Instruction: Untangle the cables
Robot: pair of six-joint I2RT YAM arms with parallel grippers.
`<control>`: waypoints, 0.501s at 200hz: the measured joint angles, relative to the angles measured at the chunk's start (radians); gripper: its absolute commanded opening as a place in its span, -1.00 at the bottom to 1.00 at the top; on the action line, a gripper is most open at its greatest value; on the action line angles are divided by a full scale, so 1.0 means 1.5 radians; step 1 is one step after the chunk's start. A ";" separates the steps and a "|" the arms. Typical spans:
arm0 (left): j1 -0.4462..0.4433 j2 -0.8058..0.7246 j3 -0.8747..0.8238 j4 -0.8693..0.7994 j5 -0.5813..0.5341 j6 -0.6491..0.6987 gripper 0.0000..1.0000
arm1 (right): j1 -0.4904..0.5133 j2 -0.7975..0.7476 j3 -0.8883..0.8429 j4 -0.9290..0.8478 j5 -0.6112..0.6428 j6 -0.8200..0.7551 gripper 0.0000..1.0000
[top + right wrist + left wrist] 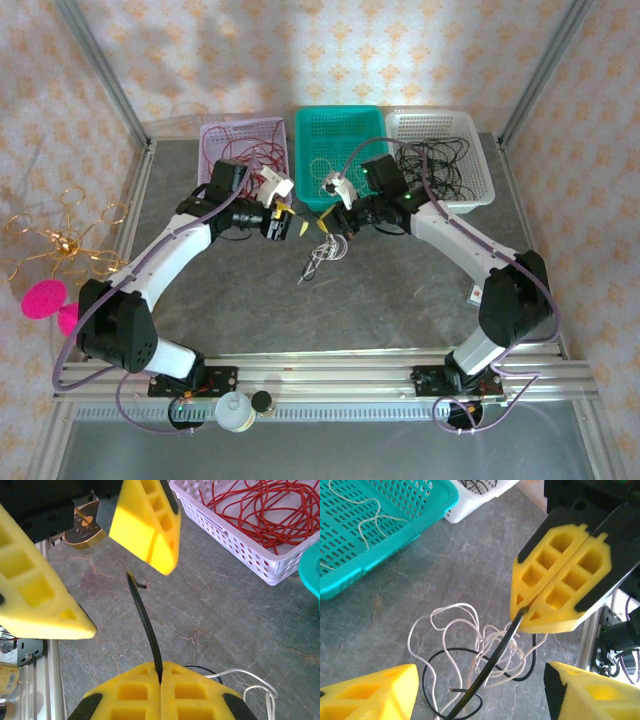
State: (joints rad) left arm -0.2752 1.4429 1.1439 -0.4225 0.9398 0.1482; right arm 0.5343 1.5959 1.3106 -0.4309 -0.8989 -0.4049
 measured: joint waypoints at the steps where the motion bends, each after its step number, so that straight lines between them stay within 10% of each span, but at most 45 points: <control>1: 0.000 0.000 0.000 -0.001 0.000 0.001 0.25 | 0.000 0.000 0.000 0.000 0.000 0.000 -1.00; 32: -0.005 0.002 0.001 -0.016 -0.002 0.022 -1.00 | 0.000 0.000 0.007 0.000 0.000 0.000 -1.00; 63: -0.013 0.002 0.009 -0.009 -0.042 0.012 -1.00 | 0.000 0.000 0.013 0.000 -0.003 0.002 -0.99; 100: -0.034 -0.025 0.046 -0.007 -0.086 -0.006 -1.00 | 0.016 0.000 0.008 0.033 0.029 0.028 -0.51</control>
State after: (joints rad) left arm -0.3256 1.4059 1.2121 -0.4328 0.8108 0.1390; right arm 0.5575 1.5959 1.3228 -0.3809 -0.8558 -0.3622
